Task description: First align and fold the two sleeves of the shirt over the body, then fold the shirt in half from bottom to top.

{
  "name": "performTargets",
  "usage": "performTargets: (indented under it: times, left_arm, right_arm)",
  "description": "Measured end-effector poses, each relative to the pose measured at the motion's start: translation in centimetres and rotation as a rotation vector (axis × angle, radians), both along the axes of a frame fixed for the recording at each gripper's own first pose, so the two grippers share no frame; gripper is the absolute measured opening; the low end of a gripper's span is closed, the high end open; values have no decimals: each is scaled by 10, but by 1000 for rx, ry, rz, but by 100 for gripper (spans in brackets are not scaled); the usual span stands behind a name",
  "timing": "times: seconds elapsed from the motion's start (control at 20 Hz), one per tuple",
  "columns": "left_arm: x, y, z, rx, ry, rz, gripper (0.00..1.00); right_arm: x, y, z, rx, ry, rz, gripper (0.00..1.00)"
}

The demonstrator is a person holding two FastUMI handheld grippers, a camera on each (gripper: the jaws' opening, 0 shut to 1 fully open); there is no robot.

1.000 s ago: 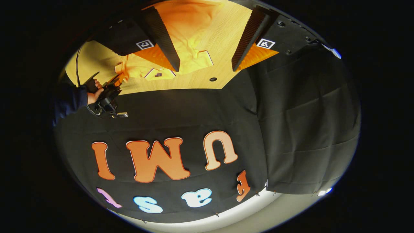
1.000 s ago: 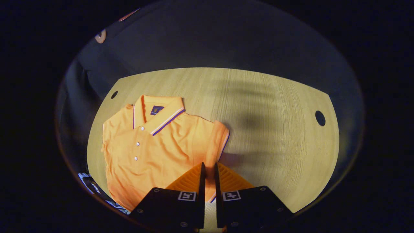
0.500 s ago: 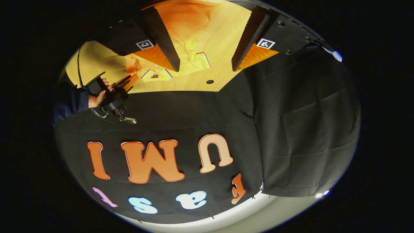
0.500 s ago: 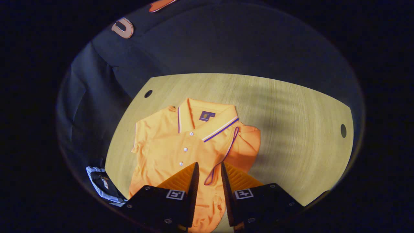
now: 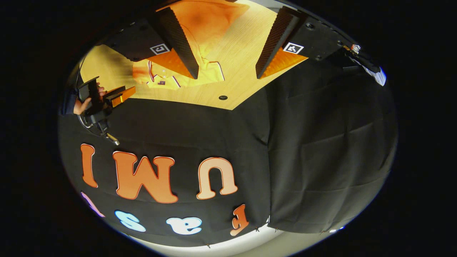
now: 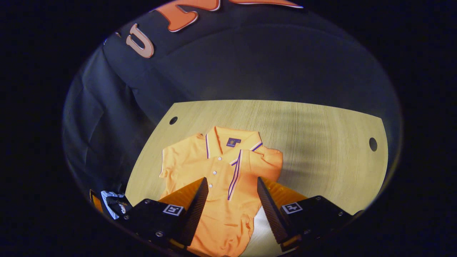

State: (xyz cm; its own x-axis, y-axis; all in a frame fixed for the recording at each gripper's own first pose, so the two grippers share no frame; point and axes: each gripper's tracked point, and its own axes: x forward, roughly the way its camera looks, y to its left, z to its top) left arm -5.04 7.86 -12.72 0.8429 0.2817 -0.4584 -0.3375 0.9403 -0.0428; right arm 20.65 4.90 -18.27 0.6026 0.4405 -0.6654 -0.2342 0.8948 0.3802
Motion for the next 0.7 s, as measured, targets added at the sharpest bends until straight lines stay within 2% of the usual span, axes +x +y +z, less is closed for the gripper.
performTargets:
  times: [0.2,0.3,0.45,0.7]
  left_arm:
    - [31,22,-29,-72,48,-38,99]
    - [53,31,-41,-108,63,-73,99]
    - [87,39,-65,-146,107,-136,99]
    - [135,33,-126,-239,269,-267,98]
  right_arm:
    - [-10,-15,26,22,-77,-90,96]
    - [-20,-29,43,18,-112,-152,98]
    - [-37,-43,65,7,-174,-247,98]
    - [-78,-59,88,-79,-243,-360,98]
